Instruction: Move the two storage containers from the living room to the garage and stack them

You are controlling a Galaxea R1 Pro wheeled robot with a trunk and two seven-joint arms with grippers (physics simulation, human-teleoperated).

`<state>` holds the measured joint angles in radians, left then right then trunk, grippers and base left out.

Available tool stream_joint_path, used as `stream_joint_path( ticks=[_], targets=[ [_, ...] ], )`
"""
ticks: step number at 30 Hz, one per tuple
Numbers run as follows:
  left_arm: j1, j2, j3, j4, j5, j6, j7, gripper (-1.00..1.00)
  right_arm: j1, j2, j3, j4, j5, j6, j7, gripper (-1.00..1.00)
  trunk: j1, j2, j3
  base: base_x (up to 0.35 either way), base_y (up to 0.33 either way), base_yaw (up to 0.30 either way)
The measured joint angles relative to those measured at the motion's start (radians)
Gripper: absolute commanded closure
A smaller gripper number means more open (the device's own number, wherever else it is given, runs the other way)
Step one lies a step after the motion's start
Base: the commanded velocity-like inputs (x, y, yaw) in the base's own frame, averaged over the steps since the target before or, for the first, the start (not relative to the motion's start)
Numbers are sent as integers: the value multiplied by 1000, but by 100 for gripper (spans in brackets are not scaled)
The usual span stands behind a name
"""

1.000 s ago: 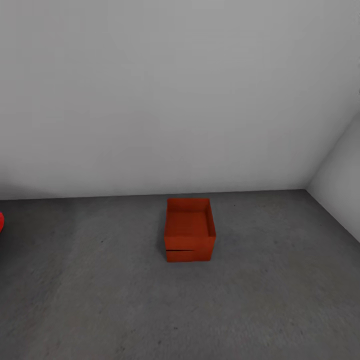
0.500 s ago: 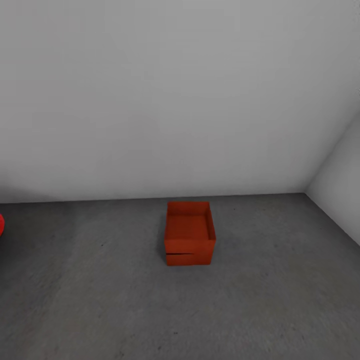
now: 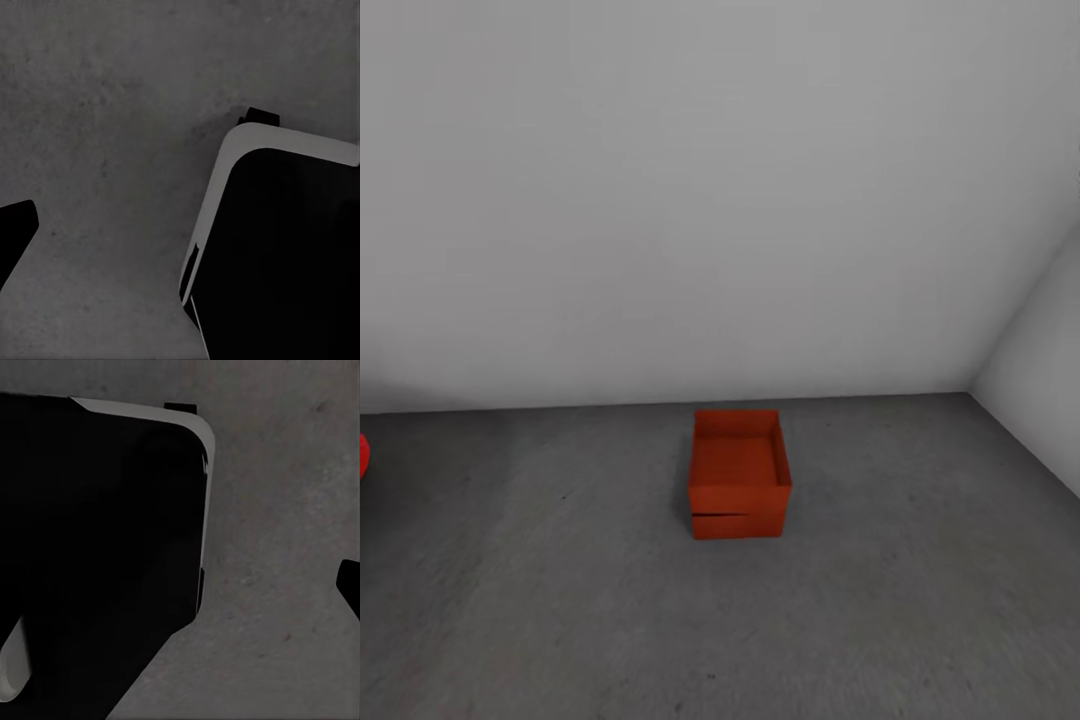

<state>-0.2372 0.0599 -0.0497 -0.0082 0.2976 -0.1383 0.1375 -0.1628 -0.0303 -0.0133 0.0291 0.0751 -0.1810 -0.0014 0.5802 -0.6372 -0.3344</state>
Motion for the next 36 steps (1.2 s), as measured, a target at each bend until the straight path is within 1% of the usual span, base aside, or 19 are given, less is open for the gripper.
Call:
stream_joint_path(
  ticks=[9, 15, 36],
  targets=[
    [0, 0, 0, 0, 0, 0, 0, -100, 0, 2, 0, 0, 0, 8, 0, -100, 0, 0, 15, 0, 0, 0],
    [0, 0, 0, 0, 0, 0, 0, -100, 0, 12, 0, 0, -1, 7, 3, -100, 0, 0, 24, 0, 0, 0],
    [0, 0, 0, 0, 0, 0, 0, -100, 0, 10, 0, 0, 0, 6, 24, -100, 0, 0, 59, 0, 0, 0]
  ],
)
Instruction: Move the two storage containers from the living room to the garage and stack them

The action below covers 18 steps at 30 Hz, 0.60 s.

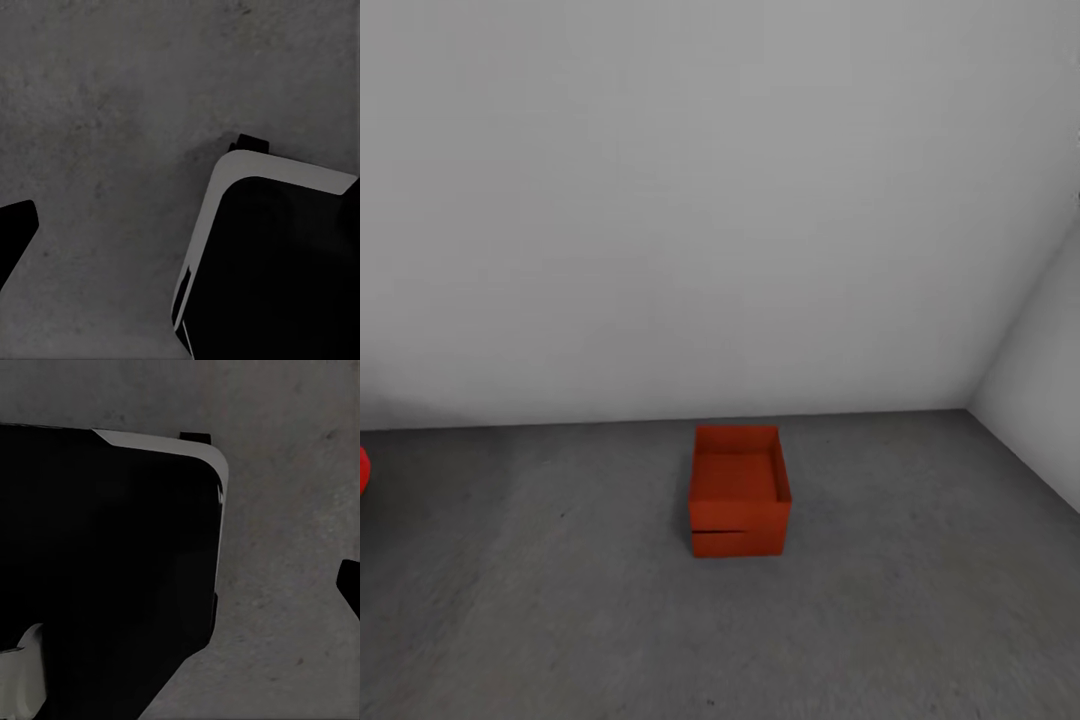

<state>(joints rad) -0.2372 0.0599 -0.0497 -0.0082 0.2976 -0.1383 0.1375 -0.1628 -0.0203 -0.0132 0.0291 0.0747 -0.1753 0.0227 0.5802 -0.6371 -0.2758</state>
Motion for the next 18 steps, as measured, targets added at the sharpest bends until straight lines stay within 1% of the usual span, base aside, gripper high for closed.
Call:
stream_joint_path(
  ticks=[18],
  targets=[
    [0, 0, 0, 0, 0, 0, 0, -100, 0, 2, 0, 0, 0, 0, 7, -100, 0, 0, 29, 0, 0, 0]
  ],
)
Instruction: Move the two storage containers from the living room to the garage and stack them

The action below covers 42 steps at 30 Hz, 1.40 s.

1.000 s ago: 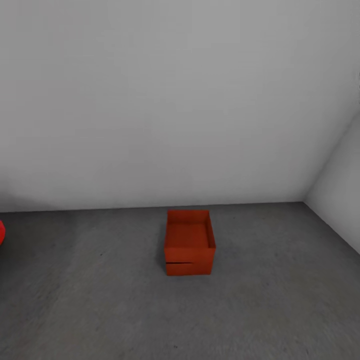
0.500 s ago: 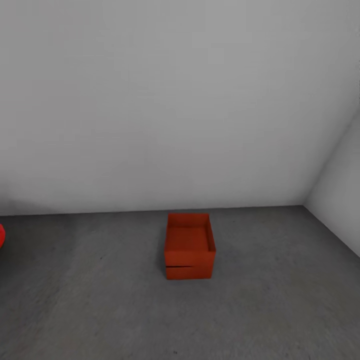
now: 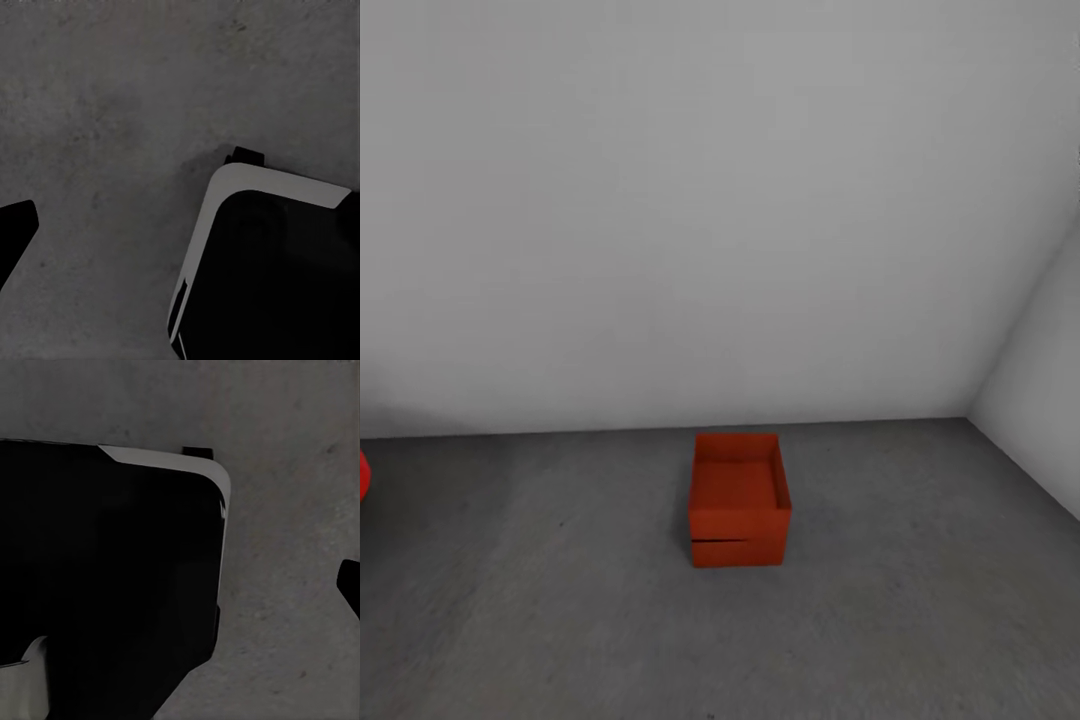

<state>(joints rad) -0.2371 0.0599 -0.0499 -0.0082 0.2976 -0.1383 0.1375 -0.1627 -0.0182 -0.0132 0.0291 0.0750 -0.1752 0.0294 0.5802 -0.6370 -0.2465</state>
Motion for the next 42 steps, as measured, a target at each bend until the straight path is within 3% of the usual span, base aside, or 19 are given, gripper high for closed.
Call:
stream_joint_path(
  ticks=[42],
  targets=[
    [0, 0, 0, 0, 0, 0, 0, -100, 0, -3, -4, 0, -8, -3, -2, -100, 0, 0, 68, 0, 0, 0]
  ],
)
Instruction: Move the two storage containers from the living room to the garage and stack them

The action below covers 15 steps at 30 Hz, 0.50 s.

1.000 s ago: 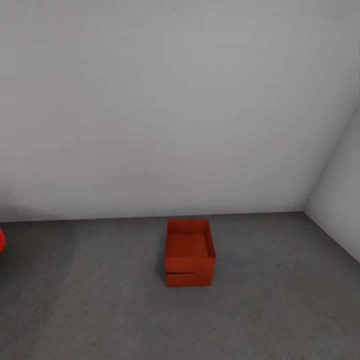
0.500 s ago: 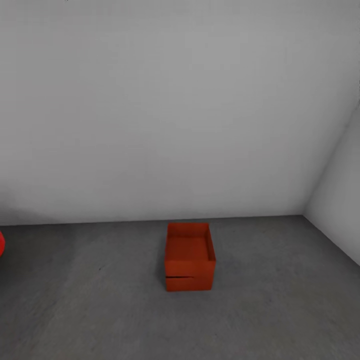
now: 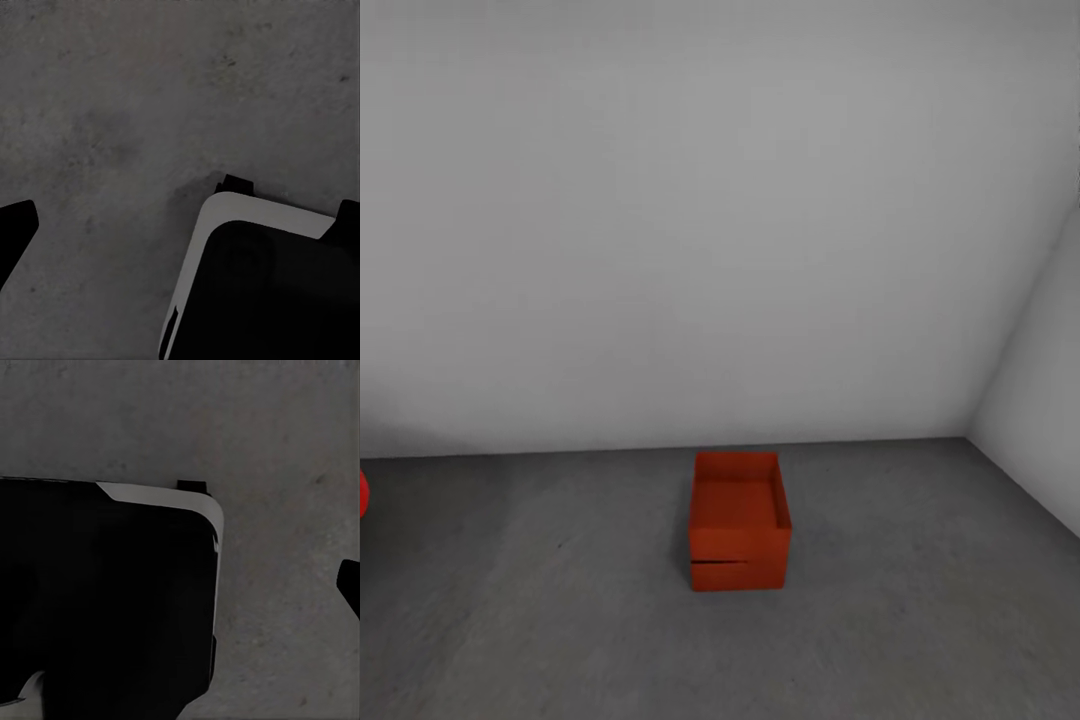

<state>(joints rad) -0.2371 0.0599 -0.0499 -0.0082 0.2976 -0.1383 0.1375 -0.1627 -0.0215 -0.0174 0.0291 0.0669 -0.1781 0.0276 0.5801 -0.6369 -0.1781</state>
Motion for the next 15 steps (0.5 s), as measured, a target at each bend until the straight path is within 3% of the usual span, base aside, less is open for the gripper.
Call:
stream_joint_path(
  ticks=[15],
  targets=[
    [0, -2, 1, -1, -1, 1, 0, -100, 0, 0, 0, 0, 1, 0, 0, -100, 0, 0, 24, 0, 0, 0]
  ],
)
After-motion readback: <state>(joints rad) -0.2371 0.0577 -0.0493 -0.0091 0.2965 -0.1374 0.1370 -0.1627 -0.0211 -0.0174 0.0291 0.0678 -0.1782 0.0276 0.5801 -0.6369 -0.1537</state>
